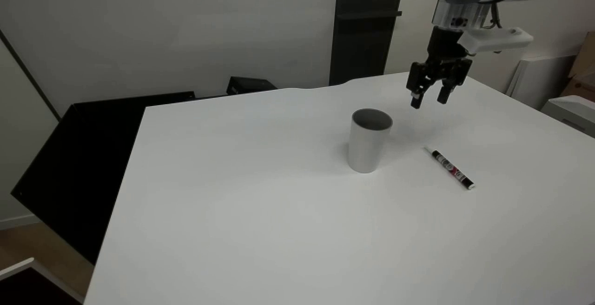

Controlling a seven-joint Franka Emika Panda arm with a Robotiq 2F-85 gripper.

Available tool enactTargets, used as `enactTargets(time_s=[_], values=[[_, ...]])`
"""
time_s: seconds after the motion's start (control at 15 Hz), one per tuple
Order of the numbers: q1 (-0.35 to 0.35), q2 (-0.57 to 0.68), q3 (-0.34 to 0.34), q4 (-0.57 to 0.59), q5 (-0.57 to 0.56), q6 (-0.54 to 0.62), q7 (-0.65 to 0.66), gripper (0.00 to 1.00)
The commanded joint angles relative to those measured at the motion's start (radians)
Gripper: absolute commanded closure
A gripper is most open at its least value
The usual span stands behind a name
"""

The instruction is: Put the marker on the table

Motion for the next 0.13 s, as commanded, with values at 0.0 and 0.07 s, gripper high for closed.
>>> enactTargets(time_s=[0.0, 0.07], values=[[0.002, -0.020, 0.003, -0.007, -0.002, 0.000, 0.002, 0.10], [0.004, -0.024, 0.003, -0.007, -0.002, -0.005, 0.002, 0.03]])
